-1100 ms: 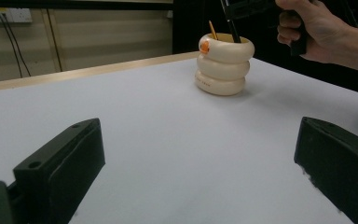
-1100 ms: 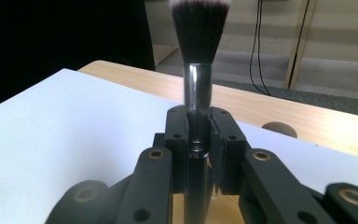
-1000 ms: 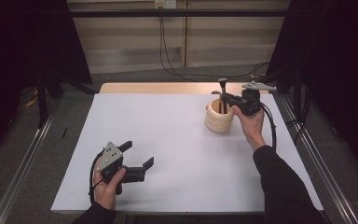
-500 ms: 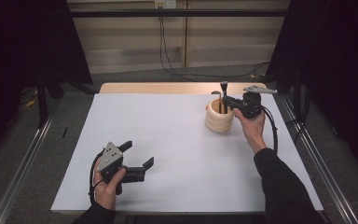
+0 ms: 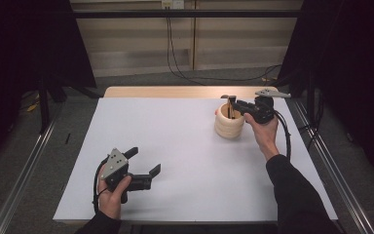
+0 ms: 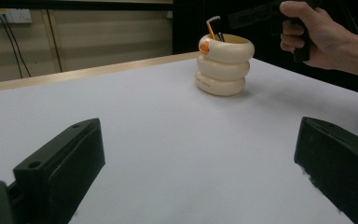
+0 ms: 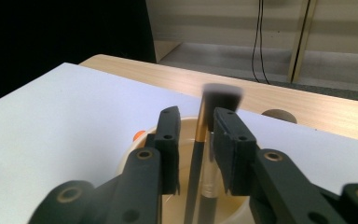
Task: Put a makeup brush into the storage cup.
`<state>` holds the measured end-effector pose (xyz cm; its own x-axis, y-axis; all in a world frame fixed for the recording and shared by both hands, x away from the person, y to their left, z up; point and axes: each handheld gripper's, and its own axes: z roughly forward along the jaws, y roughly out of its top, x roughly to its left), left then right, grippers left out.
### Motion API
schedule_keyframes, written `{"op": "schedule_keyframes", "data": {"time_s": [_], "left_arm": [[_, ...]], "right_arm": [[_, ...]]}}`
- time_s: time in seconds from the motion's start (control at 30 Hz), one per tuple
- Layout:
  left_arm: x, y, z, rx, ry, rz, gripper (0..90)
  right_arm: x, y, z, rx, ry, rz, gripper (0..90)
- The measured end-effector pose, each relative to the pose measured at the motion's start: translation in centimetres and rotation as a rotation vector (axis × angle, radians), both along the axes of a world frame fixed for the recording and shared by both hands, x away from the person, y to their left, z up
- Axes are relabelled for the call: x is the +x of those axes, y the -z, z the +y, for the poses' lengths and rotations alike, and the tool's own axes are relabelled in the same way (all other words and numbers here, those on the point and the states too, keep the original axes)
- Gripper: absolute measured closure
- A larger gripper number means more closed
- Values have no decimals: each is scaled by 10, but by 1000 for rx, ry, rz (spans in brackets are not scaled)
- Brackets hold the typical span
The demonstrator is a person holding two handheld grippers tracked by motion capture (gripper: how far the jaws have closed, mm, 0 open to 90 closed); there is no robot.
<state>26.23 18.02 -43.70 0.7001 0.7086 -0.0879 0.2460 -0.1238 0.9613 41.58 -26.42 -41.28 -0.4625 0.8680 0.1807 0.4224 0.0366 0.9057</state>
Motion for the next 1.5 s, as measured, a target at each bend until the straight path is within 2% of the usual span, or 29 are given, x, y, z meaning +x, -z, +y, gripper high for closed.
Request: {"op": "schedule_keyframes", "data": {"time_s": [0.07, 0.23, 0.33, 0.5, 0.57, 0.67, 0.73, 0.77, 0.83, 0.87, 0.93, 1.03, 1.1, 1.23, 1.5], "left_arm": [[0, 0, 0, 0, -6, 5, 15], [0, 1, -1, -6, -12, 10, 15], [1, 1, -1, -8, -11, 10, 15], [2, 1, -1, -5, -13, 12, 15], [3, 2, -1, -15, -6, 18, 15], [2, 1, -1, -8, -10, 16, 15], [3, 1, -1, -11, -12, 15, 15], [3, 1, -2, -12, -12, 15, 15], [3, 1, -2, -8, -9, 14, 15], [2, 1, -2, -7, -9, 12, 15], [2, 1, -1, -3, -10, 13, 15], [1, 1, -1, -10, -9, 10, 15], [0, 0, -1, -5, -10, 6, 15], [0, 0, -2, -2, -4, 3, 15], [1, 0, -1, -4, -4, 4, 15]], "right_arm": [[0, -1, 0, 4, 1, -5, 631], [-2, -3, -1, -23, 6, -7, 438], [-2, -4, -1, -13, 19, -5, 258], [-4, -4, -2, -7, 2, -3, 61], [-4, -5, -2, -4, 3, -6, 71], [-5, -5, 0, -8, 5, -6, 71], [-5, -4, 2, -14, 29, 5, 68], [-4, -3, 1, -12, 16, 15, 65], [-5, -1, 0, 2, 9, 8, 50], [-5, -1, 0, 5, 13, 4, 35], [-7, 2, -1, 11, 32, -38, 17], [-11, 3, 0, -2, 55, -52, 3], [-14, 3, 1, -28, 64, -60, 2], [-21, 3, 2, -33, 97, -87, 2], [-34, 0, 0, -62, 96, -120, 7]]}}
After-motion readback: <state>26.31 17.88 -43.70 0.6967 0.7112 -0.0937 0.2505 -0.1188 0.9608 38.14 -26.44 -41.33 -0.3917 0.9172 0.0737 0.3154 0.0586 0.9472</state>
